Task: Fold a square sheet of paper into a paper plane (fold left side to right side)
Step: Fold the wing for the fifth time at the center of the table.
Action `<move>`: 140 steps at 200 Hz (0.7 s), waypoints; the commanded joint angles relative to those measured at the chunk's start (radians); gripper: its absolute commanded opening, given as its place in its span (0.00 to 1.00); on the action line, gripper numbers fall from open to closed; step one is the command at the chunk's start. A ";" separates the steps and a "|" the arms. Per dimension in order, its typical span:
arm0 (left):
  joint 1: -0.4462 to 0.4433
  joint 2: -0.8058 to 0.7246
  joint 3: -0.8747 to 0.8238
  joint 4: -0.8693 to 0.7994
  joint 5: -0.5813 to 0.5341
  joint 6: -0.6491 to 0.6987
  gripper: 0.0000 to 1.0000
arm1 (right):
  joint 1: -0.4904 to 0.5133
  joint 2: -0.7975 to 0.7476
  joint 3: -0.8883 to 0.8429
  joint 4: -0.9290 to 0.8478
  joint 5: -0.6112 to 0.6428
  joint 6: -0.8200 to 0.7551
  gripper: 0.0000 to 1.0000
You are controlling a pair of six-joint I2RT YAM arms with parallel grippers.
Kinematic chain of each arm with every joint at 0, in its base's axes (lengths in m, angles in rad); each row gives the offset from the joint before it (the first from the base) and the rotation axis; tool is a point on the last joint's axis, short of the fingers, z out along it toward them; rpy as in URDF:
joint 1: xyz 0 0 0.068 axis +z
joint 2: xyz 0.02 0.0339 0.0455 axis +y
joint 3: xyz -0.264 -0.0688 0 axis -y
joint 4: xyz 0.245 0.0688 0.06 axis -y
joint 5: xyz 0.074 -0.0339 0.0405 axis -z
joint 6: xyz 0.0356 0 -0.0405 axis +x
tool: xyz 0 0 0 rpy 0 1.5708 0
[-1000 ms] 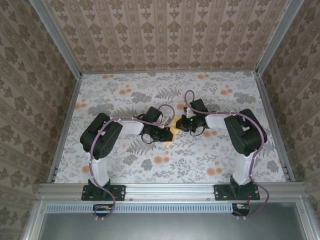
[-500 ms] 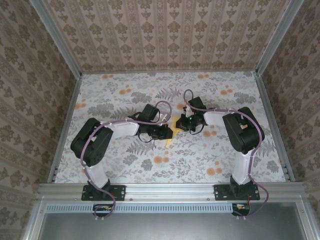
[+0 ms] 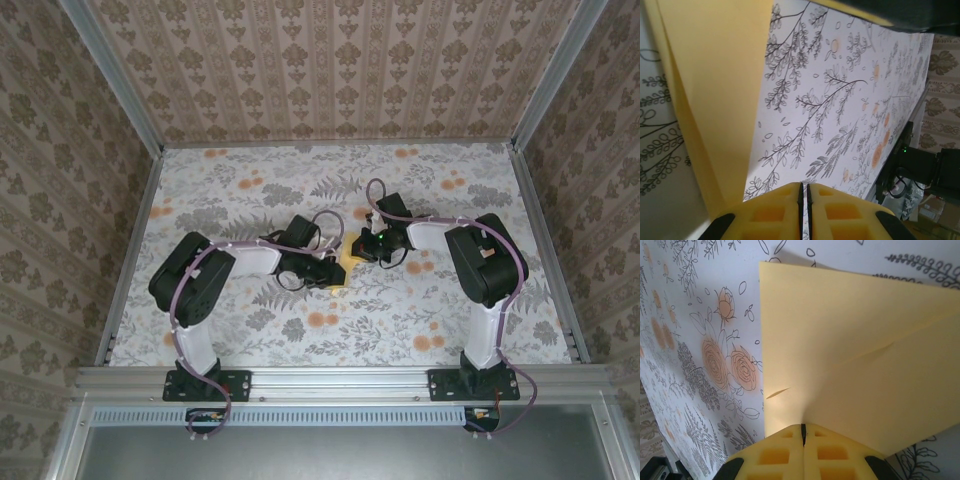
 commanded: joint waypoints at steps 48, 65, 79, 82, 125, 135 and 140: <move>0.002 0.025 -0.045 0.018 -0.026 -0.011 0.12 | -0.001 0.028 0.006 -0.100 0.075 -0.025 0.00; 0.003 0.027 -0.052 0.029 -0.026 -0.016 0.12 | -0.001 0.027 0.010 -0.109 0.081 -0.031 0.00; 0.005 0.027 -0.056 0.036 -0.027 -0.018 0.12 | -0.001 0.028 0.010 -0.113 0.083 -0.034 0.00; 0.006 0.027 -0.056 0.036 -0.027 -0.018 0.12 | -0.001 0.027 0.010 -0.114 0.084 -0.034 0.00; 0.010 0.008 -0.069 0.055 -0.019 -0.027 0.12 | -0.001 0.033 0.011 -0.116 0.085 -0.036 0.00; 0.010 -0.007 -0.070 0.061 -0.015 -0.029 0.14 | -0.001 0.034 0.011 -0.116 0.086 -0.035 0.00; 0.010 -0.017 -0.069 0.061 -0.014 -0.030 0.14 | 0.000 0.033 0.012 -0.116 0.085 -0.036 0.00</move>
